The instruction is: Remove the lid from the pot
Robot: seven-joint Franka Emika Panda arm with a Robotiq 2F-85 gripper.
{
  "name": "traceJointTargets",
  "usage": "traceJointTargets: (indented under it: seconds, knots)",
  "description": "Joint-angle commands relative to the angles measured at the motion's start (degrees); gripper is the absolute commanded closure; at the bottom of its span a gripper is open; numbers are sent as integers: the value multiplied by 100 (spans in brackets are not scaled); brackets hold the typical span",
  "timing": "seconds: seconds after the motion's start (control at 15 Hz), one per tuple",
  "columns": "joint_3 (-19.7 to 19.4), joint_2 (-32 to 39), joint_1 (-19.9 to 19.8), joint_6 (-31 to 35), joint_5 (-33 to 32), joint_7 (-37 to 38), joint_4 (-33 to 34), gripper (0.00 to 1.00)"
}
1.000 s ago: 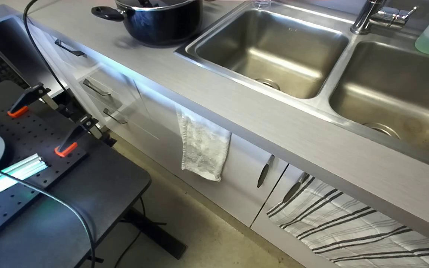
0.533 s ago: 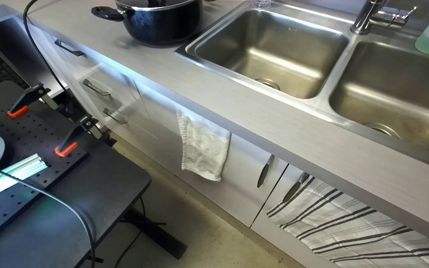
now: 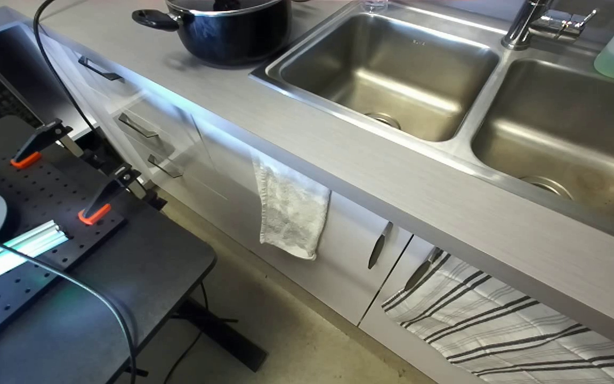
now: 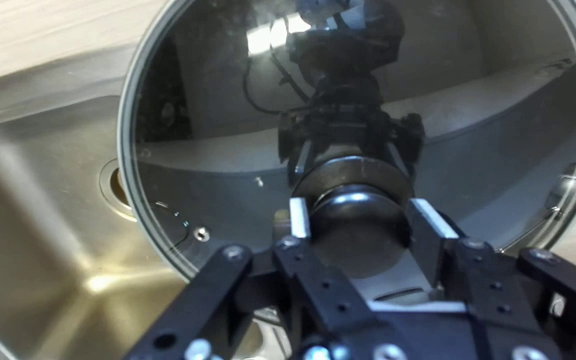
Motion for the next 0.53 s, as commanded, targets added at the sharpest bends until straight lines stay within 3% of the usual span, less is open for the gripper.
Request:
traceJointTargets:
  seconds: [0.0,0.47]
  knots:
    - [-134,96,133,117,-98,125,83,75]
    - [-107,-334,203,153,-99,73,-191,75]
